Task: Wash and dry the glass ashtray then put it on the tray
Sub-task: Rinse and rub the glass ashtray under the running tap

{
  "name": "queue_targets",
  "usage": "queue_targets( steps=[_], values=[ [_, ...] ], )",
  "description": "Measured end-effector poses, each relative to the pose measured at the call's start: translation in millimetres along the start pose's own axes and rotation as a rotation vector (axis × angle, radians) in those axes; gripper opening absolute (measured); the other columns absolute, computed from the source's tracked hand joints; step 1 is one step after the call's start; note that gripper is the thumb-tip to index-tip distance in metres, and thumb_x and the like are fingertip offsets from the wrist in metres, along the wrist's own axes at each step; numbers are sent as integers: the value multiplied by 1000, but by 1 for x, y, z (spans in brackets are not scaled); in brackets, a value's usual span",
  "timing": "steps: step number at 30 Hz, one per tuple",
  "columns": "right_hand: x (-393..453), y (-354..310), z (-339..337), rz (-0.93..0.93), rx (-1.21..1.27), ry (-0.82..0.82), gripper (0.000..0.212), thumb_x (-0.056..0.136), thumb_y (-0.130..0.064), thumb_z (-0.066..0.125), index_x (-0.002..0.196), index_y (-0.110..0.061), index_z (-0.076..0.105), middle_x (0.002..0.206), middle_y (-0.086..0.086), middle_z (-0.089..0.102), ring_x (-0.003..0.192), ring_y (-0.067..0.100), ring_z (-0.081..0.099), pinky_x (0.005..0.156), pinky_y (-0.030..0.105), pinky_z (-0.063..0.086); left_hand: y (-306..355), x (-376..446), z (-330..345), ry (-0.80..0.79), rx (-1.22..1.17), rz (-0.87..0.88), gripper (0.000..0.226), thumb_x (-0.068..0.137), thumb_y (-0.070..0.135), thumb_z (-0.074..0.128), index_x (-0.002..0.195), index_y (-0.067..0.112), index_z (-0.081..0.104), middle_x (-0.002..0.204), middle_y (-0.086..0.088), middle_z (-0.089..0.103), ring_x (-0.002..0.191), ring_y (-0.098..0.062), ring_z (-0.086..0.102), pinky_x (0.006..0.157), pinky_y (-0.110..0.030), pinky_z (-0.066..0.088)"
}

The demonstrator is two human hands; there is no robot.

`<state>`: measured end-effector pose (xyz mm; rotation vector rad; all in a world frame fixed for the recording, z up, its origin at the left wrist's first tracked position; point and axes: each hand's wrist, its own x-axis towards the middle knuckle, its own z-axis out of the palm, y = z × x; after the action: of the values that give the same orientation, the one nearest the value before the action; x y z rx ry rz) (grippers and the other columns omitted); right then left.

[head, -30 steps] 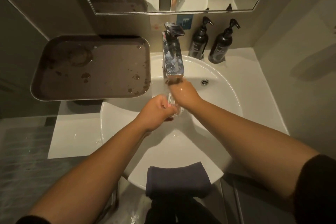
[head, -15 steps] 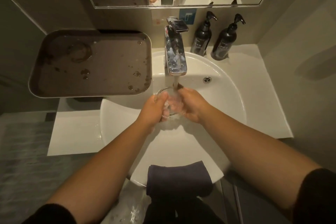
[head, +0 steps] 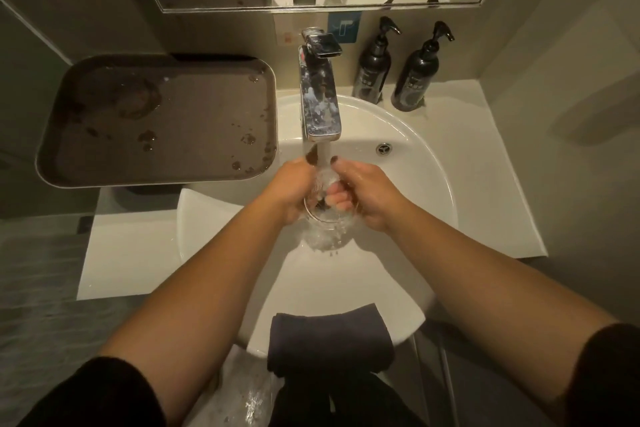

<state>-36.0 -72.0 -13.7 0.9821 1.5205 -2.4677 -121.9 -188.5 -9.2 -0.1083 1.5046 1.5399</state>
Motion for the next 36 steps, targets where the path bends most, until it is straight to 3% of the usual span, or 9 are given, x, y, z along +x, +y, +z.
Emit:
queue_targets(
  steps=[5, 8, 12, 15, 20, 23, 29, 33, 36],
  values=[
    [3, 7, 11, 29, 575, 47, 45, 94, -40, 58, 114, -1, 65, 104, 21, 72, 92, 33, 72, 70, 42, 58, -23, -8, 36, 259, -427, 124, 41, 98, 42, 38, 108, 13, 66, 103, -17, 72, 93, -34, 70, 83, -53, 55],
    [5, 12, 1, -9, 283, 78, 41, 94, -40, 56, 102, -1, 65, 97, 16, 71, 87, 30, 70, 73, 38, 55, -18, -3, 24, 323, -245, 123, 38, 91, 40, 46, 101, 11, 68, 97, -15, 72, 89, -33, 69, 83, -59, 54],
    [12, -8, -3, -186, -358, 100, 35, 94, -45, 50, 80, -18, 66, 65, -5, 64, 56, 10, 57, 53, 26, 43, 4, -3, 13, 35, 500, 218, 30, 75, 41, 55, 76, 16, 72, 74, 1, 73, 68, -22, 67, 66, -37, 52],
    [15, -16, 2, -278, -522, 228, 38, 96, -38, 48, 64, -20, 60, 56, -12, 59, 51, 5, 53, 52, 25, 42, -6, -8, 28, 143, 550, 334, 33, 80, 40, 47, 58, 18, 57, 47, 10, 58, 40, -6, 49, 48, -26, 39],
    [10, -2, -2, 6, 287, 419, 36, 88, -26, 49, 54, -24, 35, 46, -5, 25, 35, 11, 20, 35, 20, 16, -35, -16, 31, 357, 60, 368, 27, 80, 39, 42, 55, 27, 46, 53, 6, 44, 51, -15, 40, 51, -32, 36],
    [8, 8, 3, 121, 444, 351, 40, 91, -34, 47, 55, -24, 32, 45, -6, 23, 34, 10, 19, 34, 20, 16, -28, -14, 28, 413, 63, 346, 28, 81, 35, 43, 55, 24, 43, 46, 8, 42, 44, -12, 39, 44, -25, 33],
    [13, -5, 13, -188, -408, 299, 42, 93, -37, 45, 55, -21, 55, 47, -9, 52, 46, 11, 45, 51, 26, 35, 7, 1, 6, 280, 560, 328, 17, 67, 30, 47, 58, 24, 59, 45, 10, 51, 50, -16, 43, 53, -31, 34],
    [15, -10, 30, -5, 256, 302, 18, 83, -21, 49, 67, -17, 58, 63, 5, 53, 54, 23, 51, 52, 28, 38, -5, -11, 22, 474, 10, 392, 27, 79, 40, 43, 60, 28, 56, 61, 11, 56, 63, -14, 51, 65, -37, 47],
    [10, -4, 36, 60, 350, 338, 24, 81, -17, 44, 57, -18, 48, 53, 2, 46, 44, 19, 45, 44, 22, 37, -12, -14, 23, 560, -6, 358, 34, 82, 43, 37, 56, 27, 49, 54, 12, 49, 58, -13, 47, 62, -37, 46]
  ],
)
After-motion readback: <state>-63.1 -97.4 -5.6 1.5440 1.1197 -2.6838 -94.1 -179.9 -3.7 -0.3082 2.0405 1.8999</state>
